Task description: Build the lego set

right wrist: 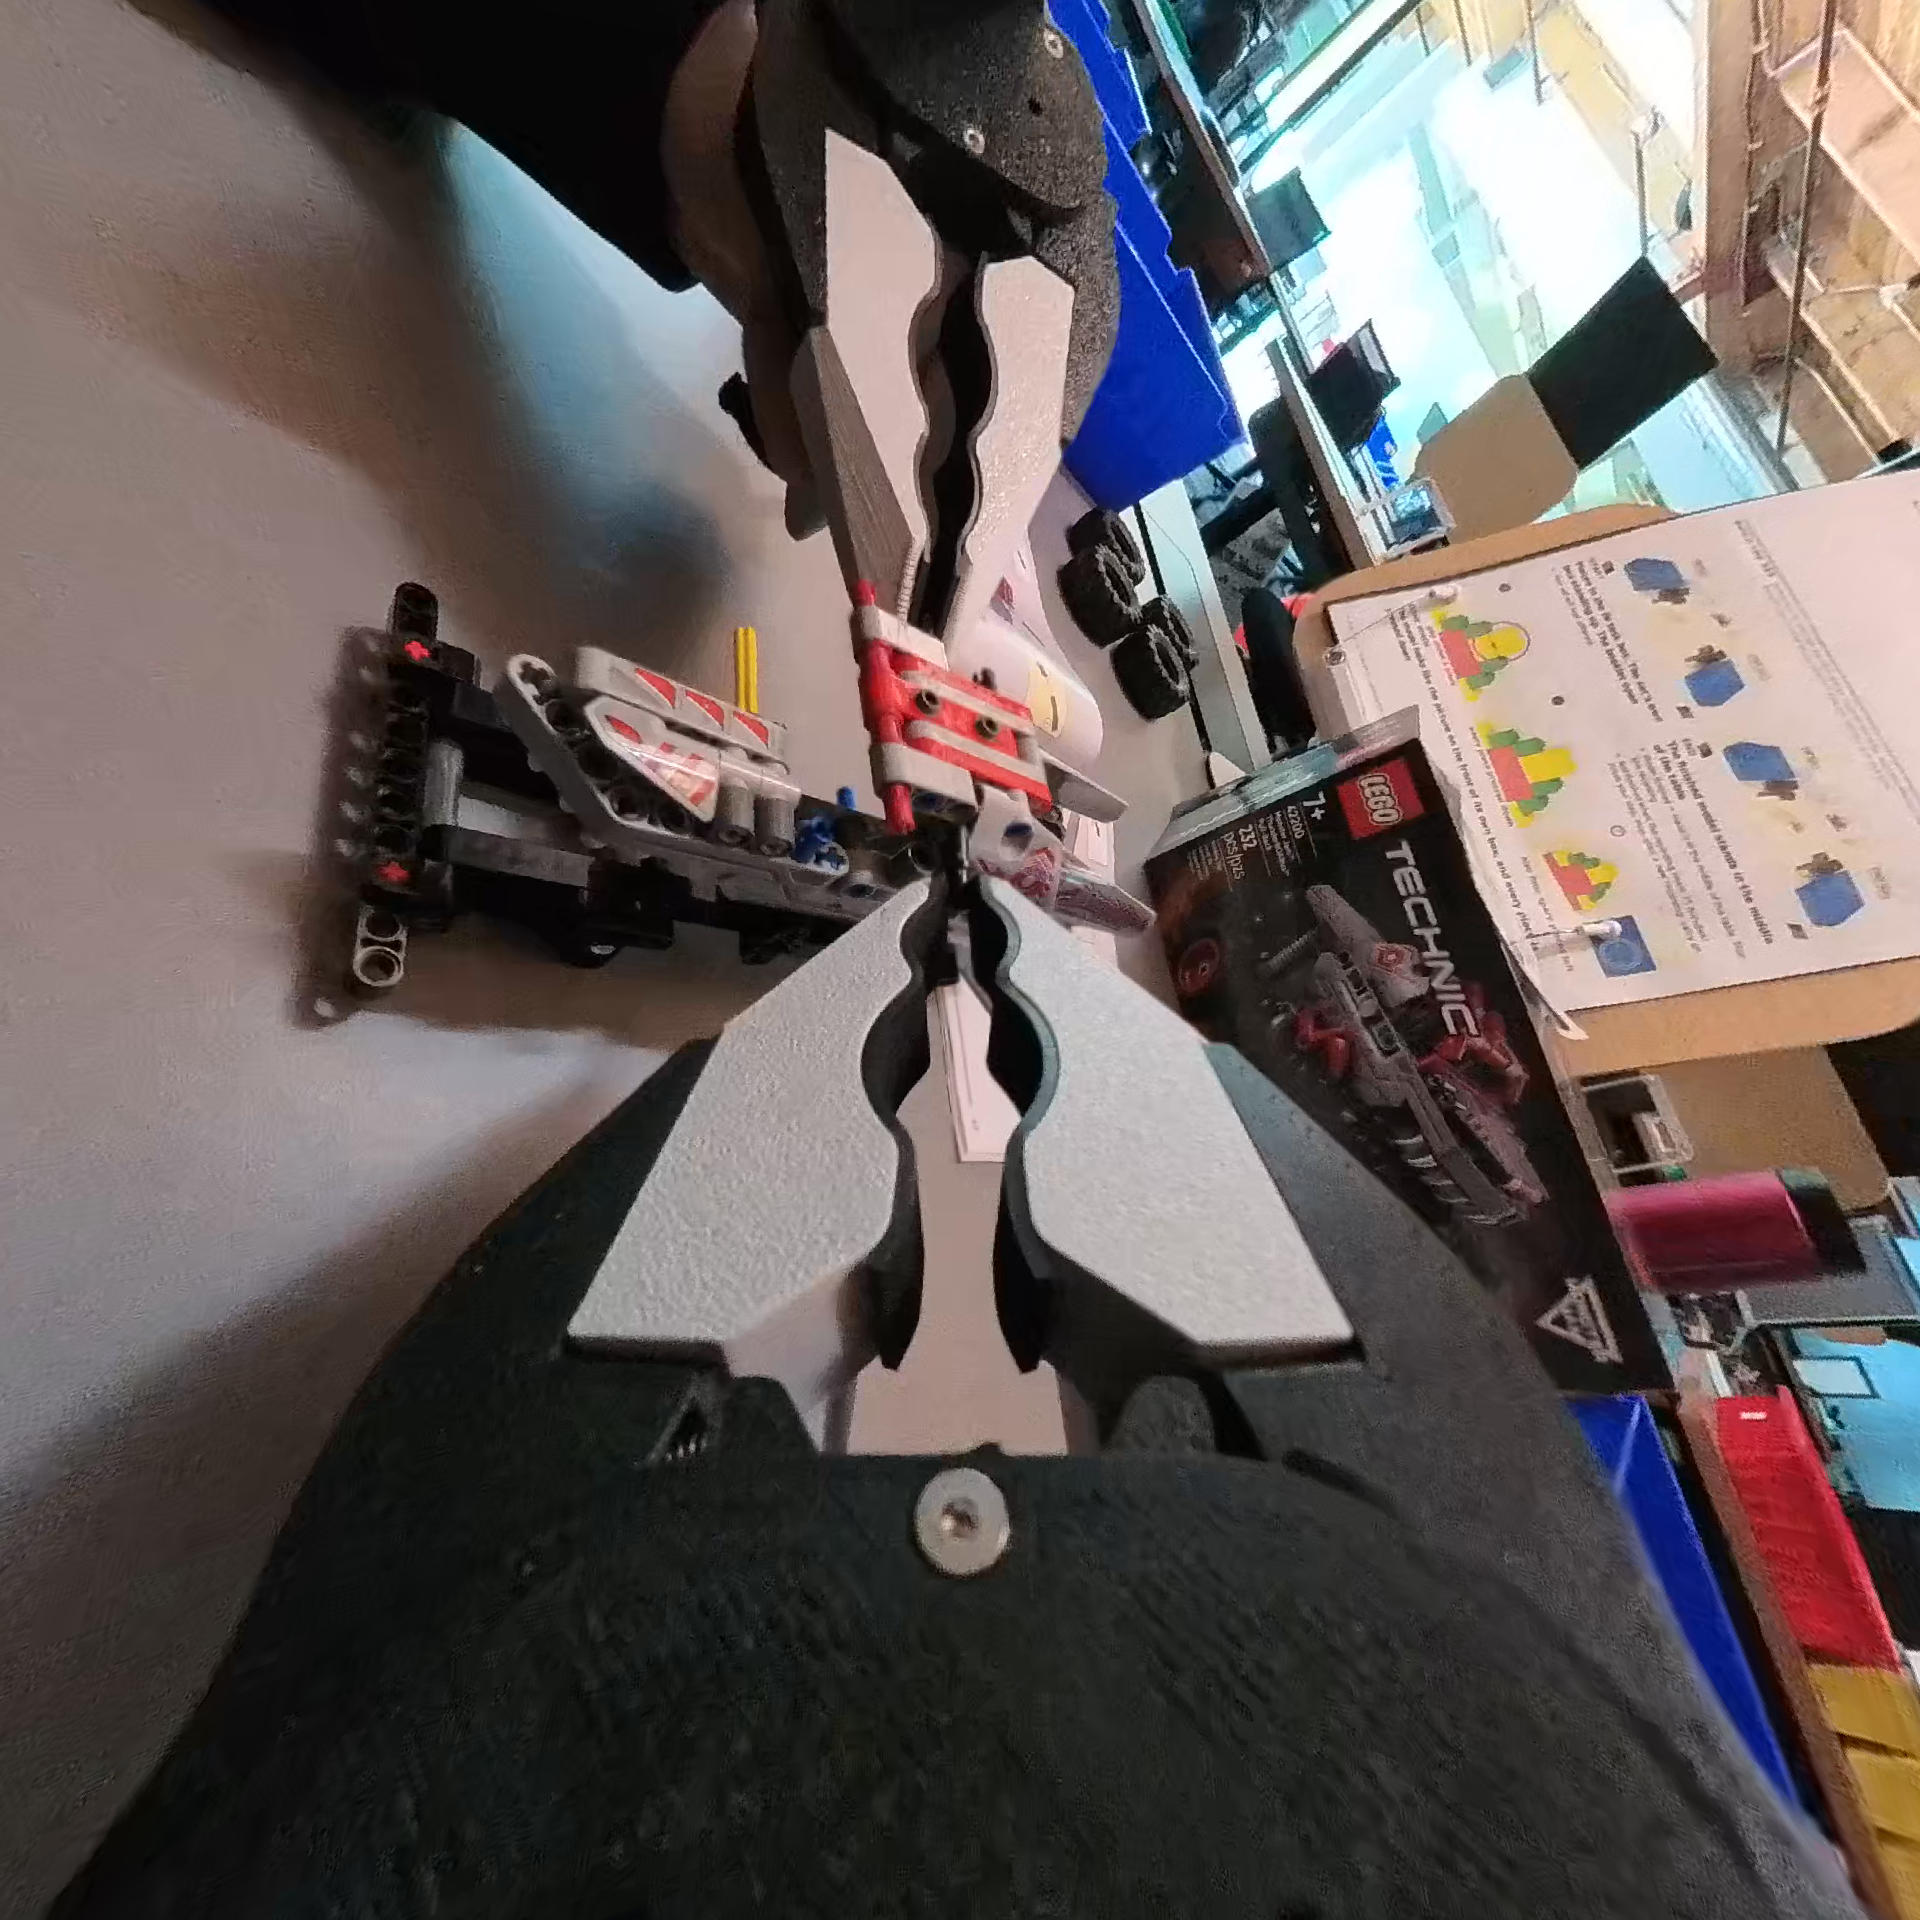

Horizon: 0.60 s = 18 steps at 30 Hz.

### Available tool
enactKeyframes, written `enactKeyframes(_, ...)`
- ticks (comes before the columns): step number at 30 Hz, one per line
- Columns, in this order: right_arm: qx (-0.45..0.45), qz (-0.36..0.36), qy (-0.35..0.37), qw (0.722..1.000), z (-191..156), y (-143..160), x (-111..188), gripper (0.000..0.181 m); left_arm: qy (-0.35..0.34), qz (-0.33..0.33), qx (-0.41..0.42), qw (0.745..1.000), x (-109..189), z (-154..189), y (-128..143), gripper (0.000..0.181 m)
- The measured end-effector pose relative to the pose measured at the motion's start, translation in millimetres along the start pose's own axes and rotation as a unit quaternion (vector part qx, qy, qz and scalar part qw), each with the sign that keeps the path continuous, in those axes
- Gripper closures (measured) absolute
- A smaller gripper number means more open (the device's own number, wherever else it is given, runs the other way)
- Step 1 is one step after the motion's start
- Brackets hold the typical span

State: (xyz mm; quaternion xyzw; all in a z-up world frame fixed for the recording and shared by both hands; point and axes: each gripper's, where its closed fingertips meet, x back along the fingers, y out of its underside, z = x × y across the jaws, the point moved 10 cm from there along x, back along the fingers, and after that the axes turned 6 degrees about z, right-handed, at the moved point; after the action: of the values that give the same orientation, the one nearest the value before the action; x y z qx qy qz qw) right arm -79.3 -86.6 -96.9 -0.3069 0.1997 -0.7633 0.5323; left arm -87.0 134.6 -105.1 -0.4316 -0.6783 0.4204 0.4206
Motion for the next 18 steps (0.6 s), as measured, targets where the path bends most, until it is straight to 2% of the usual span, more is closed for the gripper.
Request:
enactKeyframes(10,0.095,-0.046,0.003,0.994,-5.7,-9.8,-7.0,0.178,0.003,-0.008,-0.005,1.000,-0.7,0.7,-2.3,0.179)
enactKeyframes(16,0.095,-0.048,0.011,0.994,-4.4,-8.5,-3.4,0.178,0.001,-0.010,-0.007,1.000,0.1,0.7,-2.5,0.180)
enactKeyframes(18,0.080,-0.029,0.014,0.996,-2.1,-10.2,-0.5,0.178,0.001,-0.010,-0.006,1.000,-0.1,0.8,-2.5,0.180)
